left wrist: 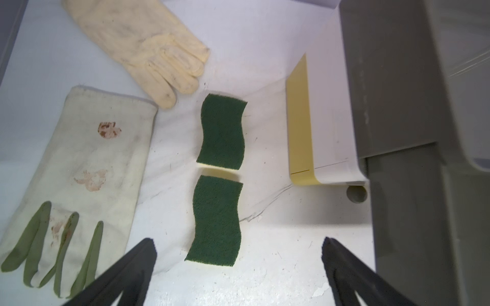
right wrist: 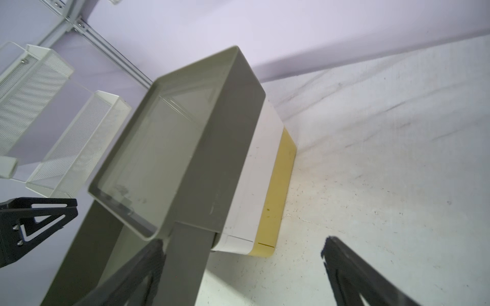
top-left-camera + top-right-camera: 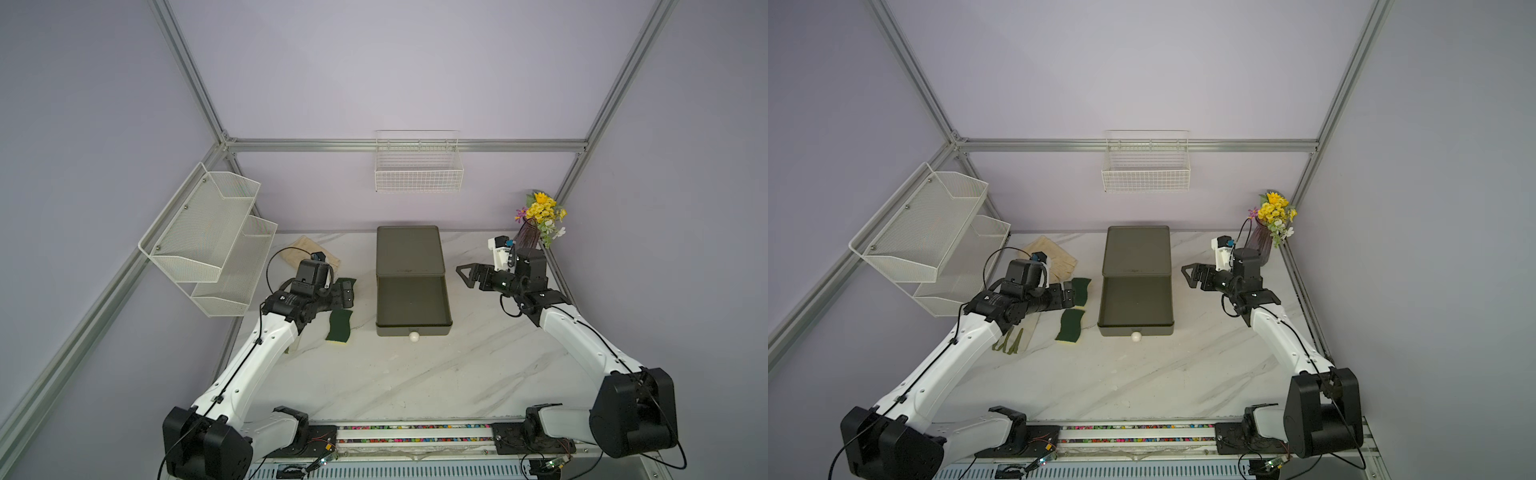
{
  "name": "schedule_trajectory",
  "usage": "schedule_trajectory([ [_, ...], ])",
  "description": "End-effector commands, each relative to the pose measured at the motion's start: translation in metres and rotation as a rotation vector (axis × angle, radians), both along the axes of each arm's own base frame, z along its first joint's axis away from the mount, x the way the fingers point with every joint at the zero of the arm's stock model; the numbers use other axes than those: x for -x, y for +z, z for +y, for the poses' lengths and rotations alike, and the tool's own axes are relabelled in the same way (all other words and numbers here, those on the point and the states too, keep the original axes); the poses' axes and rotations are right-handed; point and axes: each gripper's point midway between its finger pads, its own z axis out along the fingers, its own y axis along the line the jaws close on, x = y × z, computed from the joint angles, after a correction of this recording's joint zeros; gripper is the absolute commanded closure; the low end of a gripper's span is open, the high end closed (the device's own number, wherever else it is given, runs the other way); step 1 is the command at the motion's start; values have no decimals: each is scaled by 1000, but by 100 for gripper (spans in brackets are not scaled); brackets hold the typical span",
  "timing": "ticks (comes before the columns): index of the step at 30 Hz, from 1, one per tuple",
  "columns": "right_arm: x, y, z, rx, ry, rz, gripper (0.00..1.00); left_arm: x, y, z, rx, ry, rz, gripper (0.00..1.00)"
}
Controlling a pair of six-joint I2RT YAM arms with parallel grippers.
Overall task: Take the sponge out of the drawer
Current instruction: Place the sponge at the center of the board.
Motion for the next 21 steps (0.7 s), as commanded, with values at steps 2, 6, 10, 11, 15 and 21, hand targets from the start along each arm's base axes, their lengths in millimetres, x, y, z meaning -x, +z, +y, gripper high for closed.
schedule_trajectory([
  [2, 16, 36, 12, -10, -17, -25, 3, -3, 16, -6, 3, -68, -93, 0],
  [6, 34, 61, 31, -14, 8, -35, 3, -3, 20, -6, -12, -94, -115, 0],
  [10, 57, 78, 55, -26, 43, -24, 3, -2, 22, -6, -30, -112, -127, 0],
  [11, 64, 80, 61, -31, 56, -15, 3, -2, 23, -5, -38, -115, -132, 0],
  [15, 84, 81, 72, -14, 50, 28, 3, -1, 26, -5, -54, -132, -153, 0],
  [21, 98, 68, 72, 61, -6, 83, 3, 5, 39, -26, 16, -243, -204, 0],
])
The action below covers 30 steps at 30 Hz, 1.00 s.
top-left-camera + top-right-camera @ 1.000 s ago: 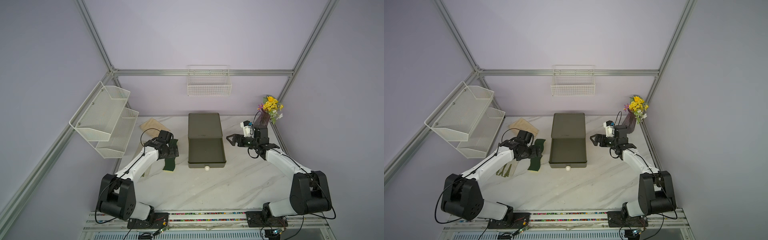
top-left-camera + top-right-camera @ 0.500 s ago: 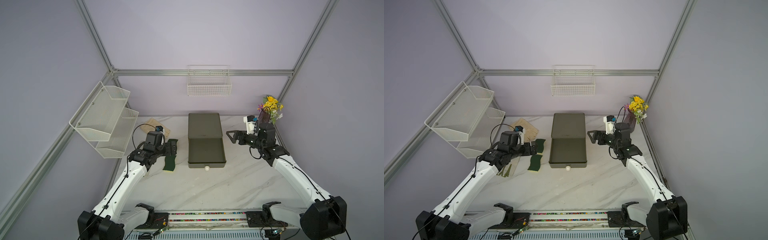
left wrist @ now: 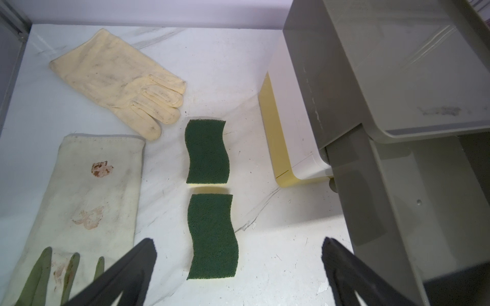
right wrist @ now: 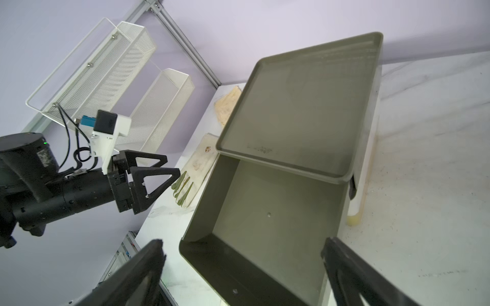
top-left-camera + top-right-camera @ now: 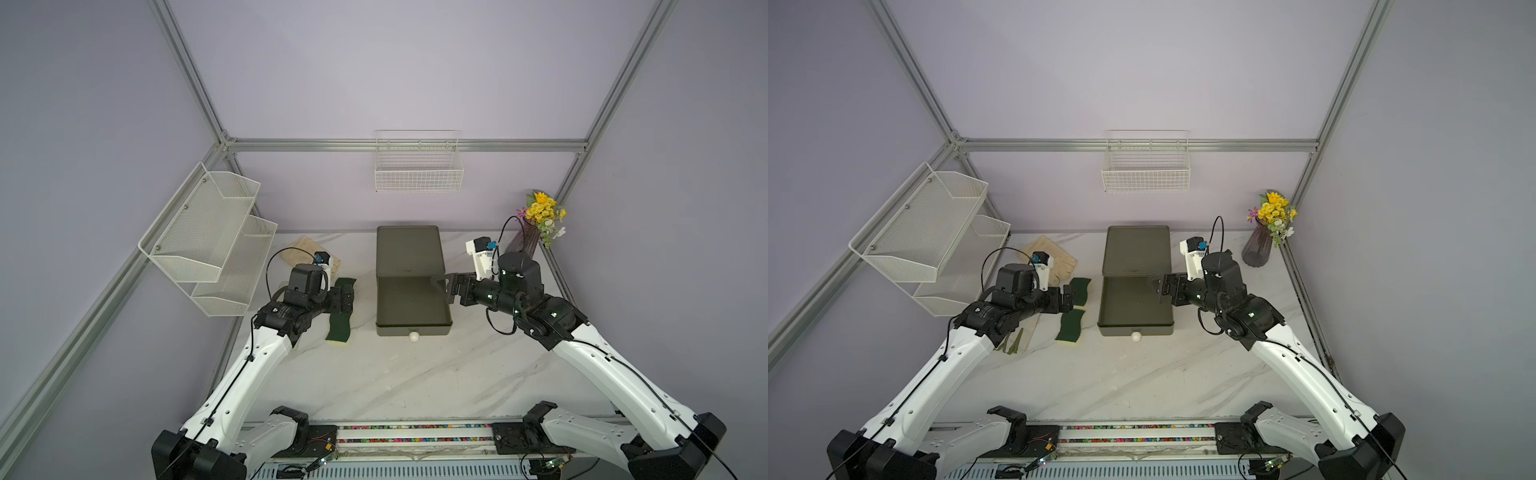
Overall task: Take the sponge out of the drawer
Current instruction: Place the sponge at the center of the board, then close the drawer in the storage box.
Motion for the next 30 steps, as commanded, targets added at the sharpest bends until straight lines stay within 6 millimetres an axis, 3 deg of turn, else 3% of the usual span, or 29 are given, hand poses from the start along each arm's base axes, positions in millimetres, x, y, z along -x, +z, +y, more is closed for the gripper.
schedule_trajectory([
  [1, 5, -11, -15, 64, -92, 53, 3, 1, 26, -18, 65, -111, -98, 0],
  [8, 8, -29, -19, 138, -80, 61, 2, 35, 51, -58, 186, -386, -188, 0],
  [16, 29, -40, -20, 170, -7, 93, 3, 78, 52, -73, 154, -607, -219, 0],
  [21, 41, -51, -25, 170, -2, 149, 3, 90, 40, -85, 153, -669, -163, 0],
  [26, 50, -60, -27, 161, 2, 181, 3, 93, 19, -87, 4, -640, -47, 0],
  [30, 49, -67, -24, 141, 6, 183, 3, 98, 12, -95, -58, -655, -7, 1],
])
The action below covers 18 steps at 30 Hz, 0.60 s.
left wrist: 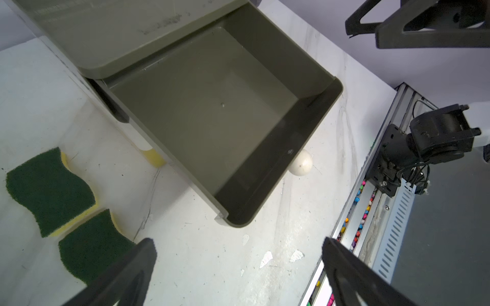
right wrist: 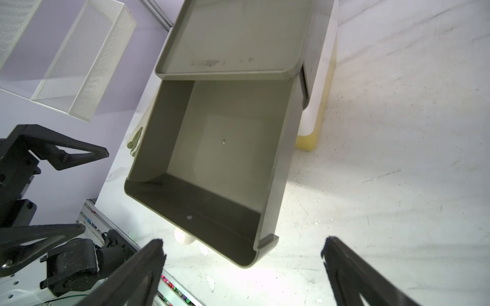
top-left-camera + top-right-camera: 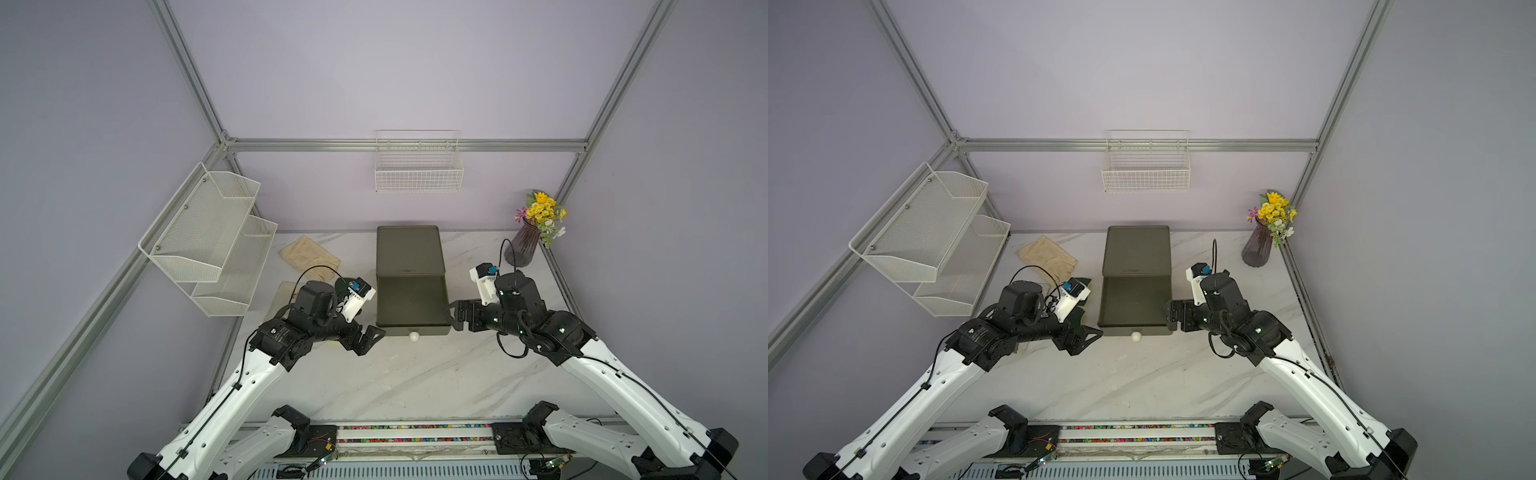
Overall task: Take the sponge out of the drawer
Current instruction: Close the drawer in the storage box.
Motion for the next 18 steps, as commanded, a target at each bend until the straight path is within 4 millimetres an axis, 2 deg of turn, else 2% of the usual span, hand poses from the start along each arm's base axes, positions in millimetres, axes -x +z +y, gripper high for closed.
schedule_trajectory([
  [1, 3, -2, 5, -33, 14, 0, 3, -1, 3, 4, -87, 39, -34, 3],
  [6, -9, -5, 9, -51, -14, -20, 3, 1, 6, 3, -103, 181, -27, 16],
  [9, -17, -4, 6, -39, -52, -41, 3, 5, 14, 2, -53, 295, -17, 19],
  [12, -27, 2, -3, -27, -121, -76, 3, 17, 15, -10, -23, 352, 0, 23],
  [16, -43, 12, -14, -1, -213, -127, 3, 30, 8, -33, -6, 421, 38, 22],
  [18, -51, 13, -14, 16, -231, -146, 3, 36, 11, -45, 6, 441, 31, 22],
])
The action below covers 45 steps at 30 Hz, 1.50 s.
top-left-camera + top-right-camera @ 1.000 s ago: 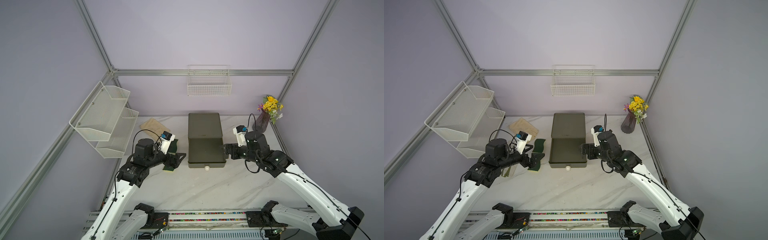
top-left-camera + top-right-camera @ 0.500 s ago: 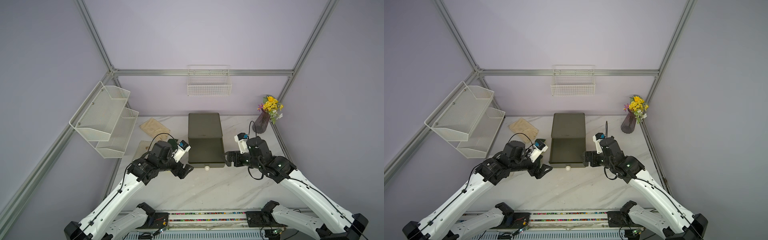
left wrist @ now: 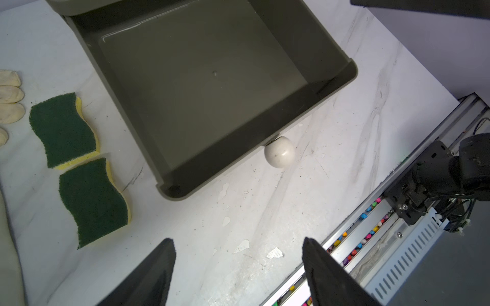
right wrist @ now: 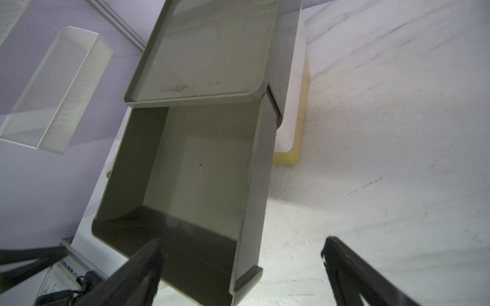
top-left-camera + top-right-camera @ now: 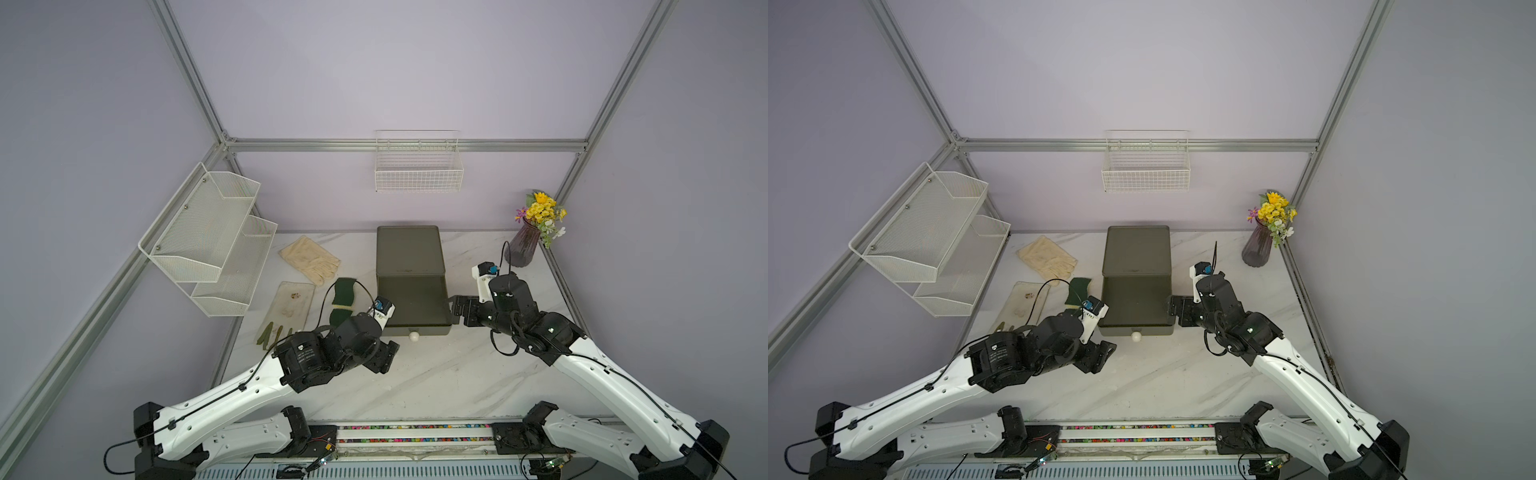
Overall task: Take the sponge out of the drawer
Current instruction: Close the drawer in the storage box.
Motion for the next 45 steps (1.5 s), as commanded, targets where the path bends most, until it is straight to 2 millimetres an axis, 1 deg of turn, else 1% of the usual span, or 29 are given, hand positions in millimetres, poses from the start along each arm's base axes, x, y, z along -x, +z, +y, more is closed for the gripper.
schedule_trajectory([
  [1, -24, 20, -4, 8, -80, -91, 3, -4, 19, -9, 81, 180, -38, 22],
  [3, -32, 18, -3, 15, -84, -100, 3, 1, 21, -20, 95, 198, -43, 22],
  [5, -40, 17, -6, 20, -93, -112, 3, 4, 15, -32, 87, 205, -31, 21],
  [6, -43, 16, -9, 24, -99, -116, 3, 5, 9, -39, 75, 209, -18, 21],
  [8, -50, 18, -18, 22, -118, -132, 3, 7, -2, -49, 57, 218, 6, 22],
  [10, -57, 20, -34, 18, -151, -150, 3, 7, -13, -58, 43, 232, 25, 24],
  [12, -62, 21, -48, 11, -171, -164, 3, 6, -20, -62, 39, 253, 32, 27],
  [15, -67, 16, -57, 12, -171, -169, 3, 3, -27, -66, 49, 273, 27, 29],
  [21, -68, 6, -52, -3, -148, -163, 3, -4, -39, -74, 69, 289, 6, 34],
  [25, -68, 6, -52, -3, -145, -170, 3, -10, -44, -79, 39, 288, 4, 36],
  [26, -68, 5, -51, -3, -144, -171, 3, -11, -42, -79, 43, 290, 3, 37],
  [27, -68, 6, -51, -4, -143, -172, 3, -13, -53, -81, 9, 297, 8, 39],
  [30, -68, 6, -50, -7, -137, -170, 3, -19, -57, -82, -1, 313, 13, 44],
  [36, -66, 6, -50, -8, -135, -173, 3, -28, -57, -86, -16, 308, 8, 53],
  [38, -68, 7, -49, -10, -130, -172, 3, -30, -56, -87, -17, 307, 4, 57],
  [42, -69, 5, -46, -14, -118, -168, 3, -35, -54, -86, -15, 314, -3, 68],
  [45, -70, 4, -45, -14, -116, -168, 3, -39, -52, -85, -7, 315, -11, 72],
])
